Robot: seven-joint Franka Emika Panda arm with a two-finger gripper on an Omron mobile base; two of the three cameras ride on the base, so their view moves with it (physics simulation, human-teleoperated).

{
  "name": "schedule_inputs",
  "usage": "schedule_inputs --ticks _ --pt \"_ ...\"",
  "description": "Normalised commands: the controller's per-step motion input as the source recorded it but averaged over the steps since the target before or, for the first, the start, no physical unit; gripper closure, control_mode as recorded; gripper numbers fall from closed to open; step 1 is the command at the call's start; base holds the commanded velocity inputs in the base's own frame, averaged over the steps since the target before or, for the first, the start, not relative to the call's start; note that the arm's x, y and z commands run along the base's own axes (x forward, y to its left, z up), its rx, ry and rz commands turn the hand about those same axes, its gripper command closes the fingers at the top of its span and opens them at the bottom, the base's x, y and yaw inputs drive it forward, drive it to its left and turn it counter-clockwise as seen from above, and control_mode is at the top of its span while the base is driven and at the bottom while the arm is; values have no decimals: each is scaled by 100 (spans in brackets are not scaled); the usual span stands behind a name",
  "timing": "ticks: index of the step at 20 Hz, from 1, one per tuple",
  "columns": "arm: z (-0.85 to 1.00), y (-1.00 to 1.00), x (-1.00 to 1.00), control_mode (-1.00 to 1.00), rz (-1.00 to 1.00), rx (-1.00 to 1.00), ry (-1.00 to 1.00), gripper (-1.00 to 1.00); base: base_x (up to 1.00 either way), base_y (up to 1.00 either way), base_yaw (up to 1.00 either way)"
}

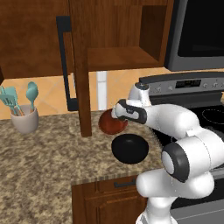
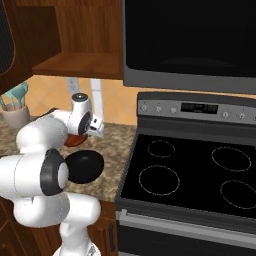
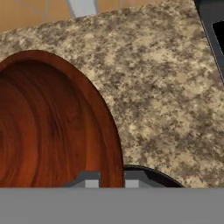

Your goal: Pick up the bowls on the counter and stack them on top of one another in the open cabinet. Place the smaller bowl on top of the larger bowl.

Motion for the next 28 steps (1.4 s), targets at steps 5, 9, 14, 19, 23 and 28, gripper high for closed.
schedule_inputs --ticks 5,9,14,19,23,28 --pt "11 -53 -72 -100 -10 6 24 100 0 0 0" --pt "-19 -8 -33 -100 -1 -2 15 100 0 0 0" --pt "-61 0 0 -100 0 -7 10 100 0 0 0" --pt "-38 0 0 -100 0 0 1 100 0 0 0" --pt "-13 0 -13 -100 0 0 0 -100 0 0 0" --pt "27 -16 -11 -100 0 2 -1 -100 0 0 0"
